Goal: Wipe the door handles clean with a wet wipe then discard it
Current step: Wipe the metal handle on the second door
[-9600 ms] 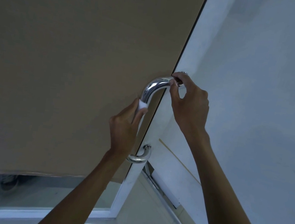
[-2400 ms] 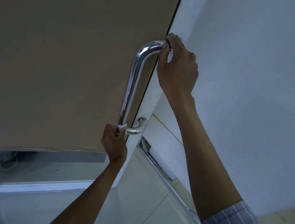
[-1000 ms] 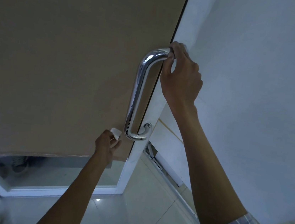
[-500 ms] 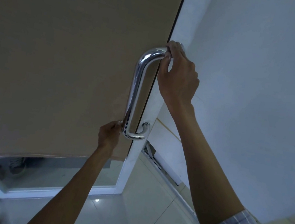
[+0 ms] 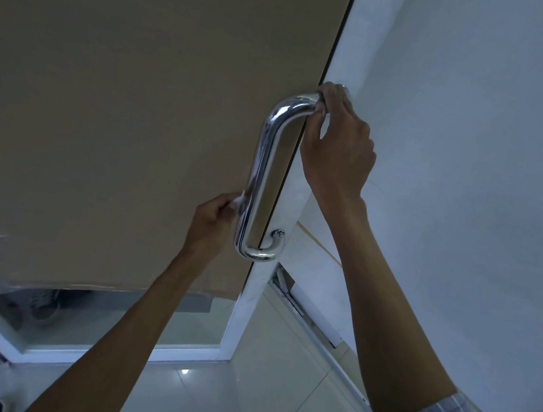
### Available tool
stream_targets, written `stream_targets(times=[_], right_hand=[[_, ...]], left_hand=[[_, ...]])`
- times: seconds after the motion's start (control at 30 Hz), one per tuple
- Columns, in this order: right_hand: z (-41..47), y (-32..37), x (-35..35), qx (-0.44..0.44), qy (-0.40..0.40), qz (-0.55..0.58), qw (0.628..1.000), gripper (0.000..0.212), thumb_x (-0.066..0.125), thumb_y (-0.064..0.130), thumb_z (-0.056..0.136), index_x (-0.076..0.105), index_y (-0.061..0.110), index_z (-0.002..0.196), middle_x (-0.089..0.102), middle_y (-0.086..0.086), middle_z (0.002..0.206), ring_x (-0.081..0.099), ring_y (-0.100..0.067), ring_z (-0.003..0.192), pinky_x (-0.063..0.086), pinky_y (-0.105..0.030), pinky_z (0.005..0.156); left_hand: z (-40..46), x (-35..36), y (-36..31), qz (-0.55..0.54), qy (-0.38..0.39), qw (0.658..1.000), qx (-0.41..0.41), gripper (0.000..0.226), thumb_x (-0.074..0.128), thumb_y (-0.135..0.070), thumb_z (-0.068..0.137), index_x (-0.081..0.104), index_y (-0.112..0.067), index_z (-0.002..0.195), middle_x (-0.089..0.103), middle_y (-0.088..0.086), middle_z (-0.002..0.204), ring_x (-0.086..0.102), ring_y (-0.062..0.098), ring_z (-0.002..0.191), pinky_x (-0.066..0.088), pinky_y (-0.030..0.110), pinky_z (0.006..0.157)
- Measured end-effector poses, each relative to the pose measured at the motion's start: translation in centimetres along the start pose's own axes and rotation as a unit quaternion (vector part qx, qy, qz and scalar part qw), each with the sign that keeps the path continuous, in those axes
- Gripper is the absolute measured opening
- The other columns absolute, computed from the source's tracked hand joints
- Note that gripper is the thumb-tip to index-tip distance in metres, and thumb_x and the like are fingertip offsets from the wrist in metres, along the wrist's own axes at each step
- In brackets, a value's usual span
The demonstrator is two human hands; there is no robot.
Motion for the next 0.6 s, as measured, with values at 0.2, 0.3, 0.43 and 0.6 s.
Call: stream_targets(times=[0.2, 0.3, 0.43, 0.6], right_hand=[[-0.2, 0.1, -0.1, -0.007, 0.005, 0.020, 1.000, 0.030, 0.041, 0.022, 0.107, 0.062, 0.026, 0.129, 0.066, 0.014, 0.132, 0.064, -0.018, 0.080, 0.049, -0.031, 0.066], [-0.2, 0.1, -0.4, -0.008, 0.026, 0.032, 0.999, 0.043, 0.036, 0.019, 0.098, 0.060, 0.026, 0.133, 0.066, 0.011, 0.135, 0.067, -0.024, 0.086, 0.055, -0.037, 0.071], [-0.1, 0.1, -0.5, 0.007, 0.046, 0.046, 0.998, 0.051, 0.034, 0.019, 0.096, 0.058, 0.024, 0.140, 0.067, 0.005, 0.137, 0.069, -0.030, 0.097, 0.051, -0.035, 0.075], [1.0, -1.3, -1.1, 0.103, 0.085, 0.311, 0.941, 0.050, 0.040, 0.009, 0.107, 0.059, 0.030, 0.149, 0.070, 0.006, 0.127, 0.074, -0.019, 0.096, 0.065, -0.039, 0.060]], left_hand=[[2.4, 0.3, -6.9, 0.008, 0.028, 0.997, 0.067, 0.029, 0.055, -0.032, 0.107, 0.075, -0.014, 0.096, 0.068, -0.005, 0.082, 0.058, 0.006, 0.080, 0.047, 0.027, 0.080], [3.5, 0.5, -9.8, 0.009, 0.031, 0.994, 0.104, 0.031, 0.052, -0.032, 0.106, 0.075, -0.012, 0.099, 0.066, 0.002, 0.084, 0.057, 0.012, 0.082, 0.048, 0.035, 0.083], [3.9, 1.3, -13.9, 0.020, 0.027, 0.989, 0.141, 0.020, 0.058, -0.033, 0.100, 0.079, -0.034, 0.099, 0.076, 0.015, 0.092, 0.060, 0.014, 0.077, 0.051, 0.037, 0.076], [4.8, 2.6, -17.5, 0.159, 0.036, 0.955, 0.249, 0.028, 0.065, -0.026, 0.098, 0.073, -0.021, 0.125, 0.074, 0.002, 0.091, 0.062, -0.004, 0.073, 0.051, 0.018, 0.067]])
Point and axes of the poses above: each hand's wrist, its own z-axis towards the middle knuckle, its own x-axis out of the palm, y = z × x, the point moved 1 cm from there along z, towards the middle knuckle
